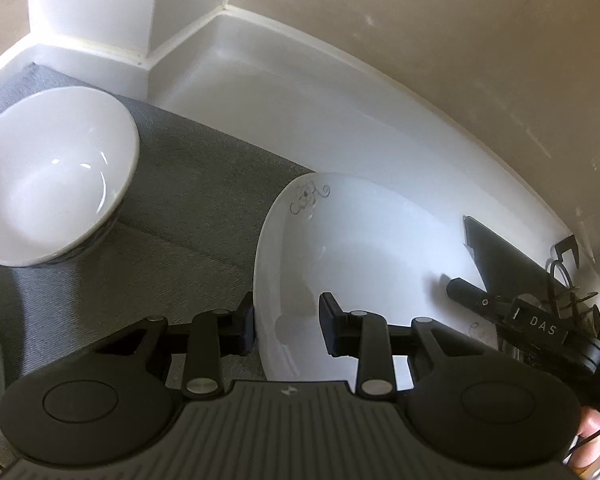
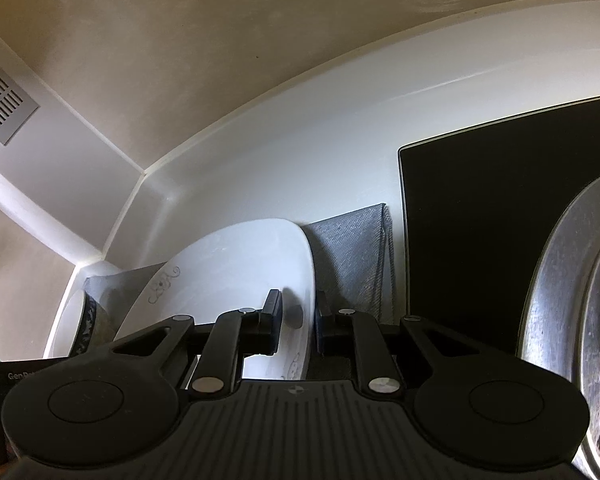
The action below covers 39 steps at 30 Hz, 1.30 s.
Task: Organize plates and bowls
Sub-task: 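Lift the white plate with both grippers and carry it toward the floral plate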
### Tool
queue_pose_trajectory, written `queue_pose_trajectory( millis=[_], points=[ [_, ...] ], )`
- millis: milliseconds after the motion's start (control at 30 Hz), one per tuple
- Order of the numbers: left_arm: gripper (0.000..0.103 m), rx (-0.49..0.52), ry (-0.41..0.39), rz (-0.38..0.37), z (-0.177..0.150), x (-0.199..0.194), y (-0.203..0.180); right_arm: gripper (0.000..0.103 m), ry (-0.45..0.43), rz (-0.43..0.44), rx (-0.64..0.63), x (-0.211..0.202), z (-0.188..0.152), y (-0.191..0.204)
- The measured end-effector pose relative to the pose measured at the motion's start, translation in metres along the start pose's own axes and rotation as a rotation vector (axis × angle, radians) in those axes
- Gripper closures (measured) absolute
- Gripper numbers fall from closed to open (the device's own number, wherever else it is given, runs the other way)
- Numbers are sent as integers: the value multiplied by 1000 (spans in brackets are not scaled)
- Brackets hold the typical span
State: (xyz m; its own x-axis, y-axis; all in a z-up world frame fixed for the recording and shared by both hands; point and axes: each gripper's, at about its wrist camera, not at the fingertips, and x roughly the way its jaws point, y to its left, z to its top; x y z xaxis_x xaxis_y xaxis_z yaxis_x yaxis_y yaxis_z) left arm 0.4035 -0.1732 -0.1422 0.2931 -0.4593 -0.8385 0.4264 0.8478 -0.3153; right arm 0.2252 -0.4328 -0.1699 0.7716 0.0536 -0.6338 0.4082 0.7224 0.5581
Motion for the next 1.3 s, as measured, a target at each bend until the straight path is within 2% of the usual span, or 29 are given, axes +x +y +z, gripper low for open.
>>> queue_pose_trajectory(
  millis=[433, 733, 1300],
  points=[
    [68, 40, -15, -9, -11, -26, -3, 85, -16, 9, 0, -32, -16, 13],
    [68, 58, -4, -24, -31, -45, 4, 85, -43, 20, -6, -63, -35, 26],
    [67, 133, 36, -36, -93, -91, 27, 85, -48, -5, 5, -116, -111, 48]
  ],
)
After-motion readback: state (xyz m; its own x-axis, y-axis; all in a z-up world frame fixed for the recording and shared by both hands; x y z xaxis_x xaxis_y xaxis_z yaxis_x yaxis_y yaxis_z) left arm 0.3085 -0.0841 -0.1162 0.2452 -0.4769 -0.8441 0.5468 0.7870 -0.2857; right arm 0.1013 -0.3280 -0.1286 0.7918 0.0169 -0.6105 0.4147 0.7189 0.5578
